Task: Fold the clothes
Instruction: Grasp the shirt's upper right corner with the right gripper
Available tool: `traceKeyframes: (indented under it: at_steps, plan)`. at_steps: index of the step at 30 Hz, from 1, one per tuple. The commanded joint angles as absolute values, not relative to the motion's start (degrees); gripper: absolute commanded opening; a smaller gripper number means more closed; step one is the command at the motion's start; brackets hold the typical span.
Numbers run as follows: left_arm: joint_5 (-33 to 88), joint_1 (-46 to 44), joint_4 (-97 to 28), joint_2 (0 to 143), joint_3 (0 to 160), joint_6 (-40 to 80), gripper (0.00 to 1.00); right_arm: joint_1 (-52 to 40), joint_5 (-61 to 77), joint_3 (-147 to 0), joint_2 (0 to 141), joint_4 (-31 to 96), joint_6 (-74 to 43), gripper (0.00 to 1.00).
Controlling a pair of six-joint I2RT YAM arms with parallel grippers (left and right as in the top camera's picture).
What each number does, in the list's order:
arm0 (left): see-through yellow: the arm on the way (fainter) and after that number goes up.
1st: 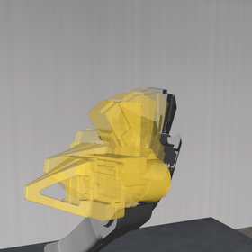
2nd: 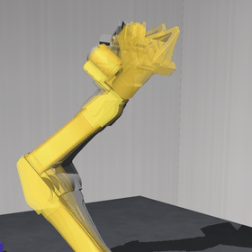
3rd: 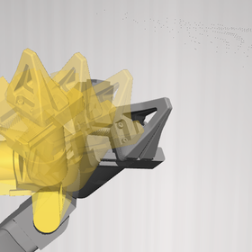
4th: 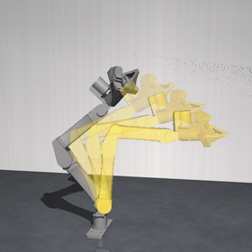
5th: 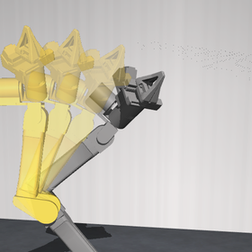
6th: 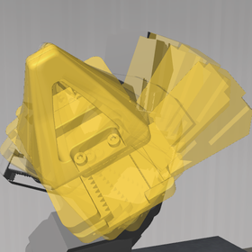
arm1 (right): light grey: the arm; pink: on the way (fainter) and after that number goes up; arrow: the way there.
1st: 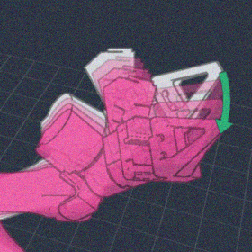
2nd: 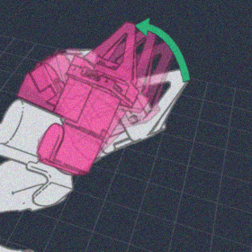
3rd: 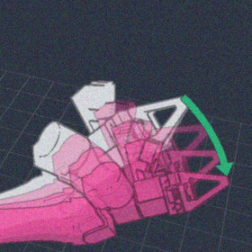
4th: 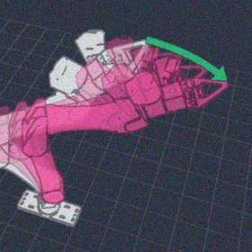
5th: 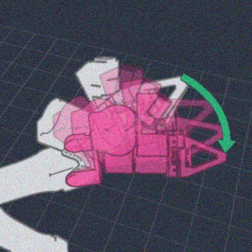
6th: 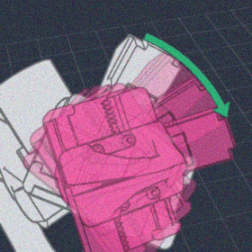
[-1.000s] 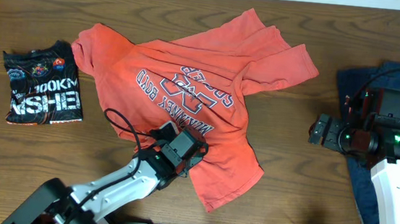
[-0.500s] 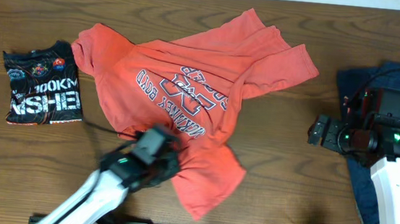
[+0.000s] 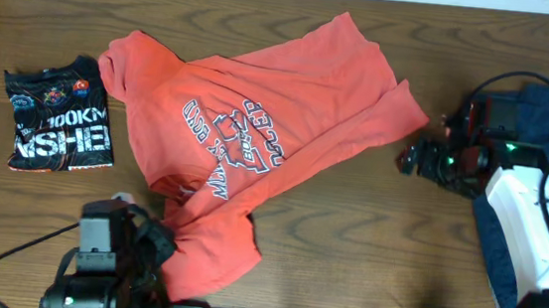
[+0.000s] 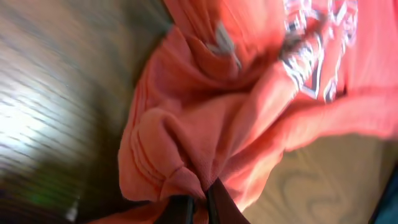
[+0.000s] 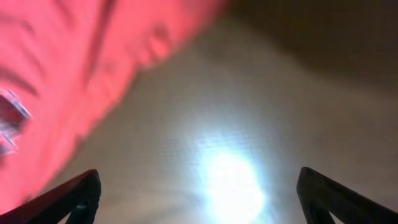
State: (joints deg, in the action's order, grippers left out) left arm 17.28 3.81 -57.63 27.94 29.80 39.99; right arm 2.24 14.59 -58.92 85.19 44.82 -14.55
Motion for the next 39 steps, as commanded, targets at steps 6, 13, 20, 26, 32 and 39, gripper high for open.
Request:
traceKeyframes:
  at_steps: [6,13,20,26,32,39]
  plan:
    - [15.9,7.4,-53.6,31.5,31.0,37.1,0.06,-0.6,21.9,-59.4,86.6,27.7,-22.9,0.86]
    - [15.8,7.4,-51.9,37.8,31.0,37.0,0.06,-3.3,16.1,-66.5,95.0,26.2,-23.3,0.89]
    - [15.8,7.4,-49.1,43.5,31.0,36.0,0.06,-5.0,11.4,-79.5,109.3,26.7,-27.6,0.88]
    - [15.8,7.4,-48.2,46.6,31.0,35.9,0.06,-6.9,6.4,-85.2,118.8,26.8,-32.2,0.79]
    - [15.8,7.4,-48.1,47.3,31.0,36.0,0.06,-6.9,5.6,-85.2,123.0,26.2,-36.4,0.77]
    - [15.8,7.4,-47.2,47.3,31.0,36.0,0.06,-6.9,5.3,-85.2,124.6,26.3,-36.4,0.44]
